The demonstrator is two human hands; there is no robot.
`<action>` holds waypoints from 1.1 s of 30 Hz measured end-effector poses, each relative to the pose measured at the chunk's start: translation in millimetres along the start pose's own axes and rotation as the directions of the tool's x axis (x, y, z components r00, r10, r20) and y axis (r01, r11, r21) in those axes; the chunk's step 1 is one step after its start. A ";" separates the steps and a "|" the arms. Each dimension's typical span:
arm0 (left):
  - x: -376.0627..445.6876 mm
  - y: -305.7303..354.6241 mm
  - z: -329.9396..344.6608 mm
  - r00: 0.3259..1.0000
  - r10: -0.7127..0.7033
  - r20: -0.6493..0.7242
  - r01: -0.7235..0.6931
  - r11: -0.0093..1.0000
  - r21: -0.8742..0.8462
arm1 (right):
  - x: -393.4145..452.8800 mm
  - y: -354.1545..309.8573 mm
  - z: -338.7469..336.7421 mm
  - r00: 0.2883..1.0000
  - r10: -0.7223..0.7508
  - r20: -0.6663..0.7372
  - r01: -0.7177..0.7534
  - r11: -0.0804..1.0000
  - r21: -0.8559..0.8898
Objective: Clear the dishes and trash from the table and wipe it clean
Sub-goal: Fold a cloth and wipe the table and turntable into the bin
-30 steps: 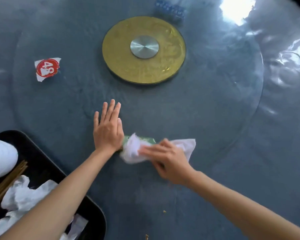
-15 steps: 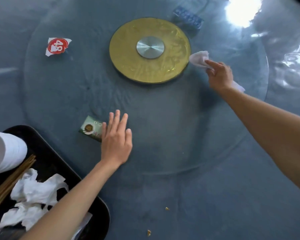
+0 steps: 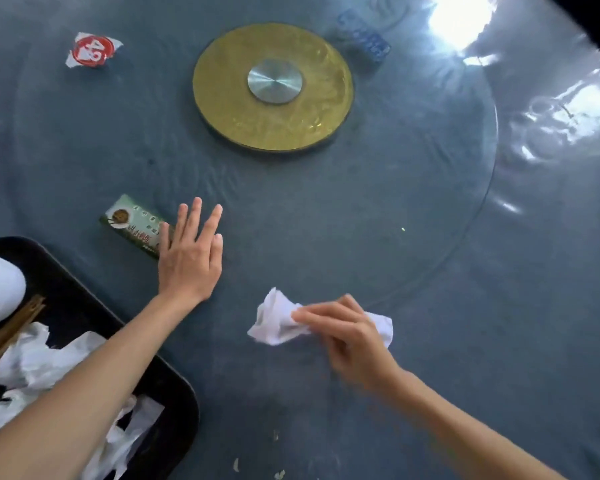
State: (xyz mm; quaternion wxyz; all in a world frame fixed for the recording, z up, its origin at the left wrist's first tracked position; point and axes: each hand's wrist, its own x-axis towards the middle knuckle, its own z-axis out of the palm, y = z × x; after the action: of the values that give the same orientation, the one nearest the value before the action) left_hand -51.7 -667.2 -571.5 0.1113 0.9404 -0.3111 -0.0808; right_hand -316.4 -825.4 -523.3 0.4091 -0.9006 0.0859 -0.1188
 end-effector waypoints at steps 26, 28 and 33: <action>-53.5 -0.7 -1.9 0.996 -0.002 0.086 -0.001 0.999 0.032 | -75.6 7.9 -6.2 0.985 0.159 0.061 -0.158 0.987 -0.026; -63.1 3.9 -5.3 0.990 -0.061 0.124 0.061 0.998 0.008 | -76.4 0.8 -11.2 0.973 0.232 -0.022 -0.231 0.973 0.010; -90.6 23.2 -20.7 0.957 -0.123 0.262 0.144 0.987 -0.065 | -75.8 0.4 -31.2 0.932 0.319 -0.173 -0.324 0.946 -0.003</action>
State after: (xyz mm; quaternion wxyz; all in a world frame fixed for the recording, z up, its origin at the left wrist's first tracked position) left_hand -132.2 -627.4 -538.0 0.1033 0.9354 -0.2550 -0.2221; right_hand -397.8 -828.9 -514.6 0.4000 -0.8674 0.2684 -0.1252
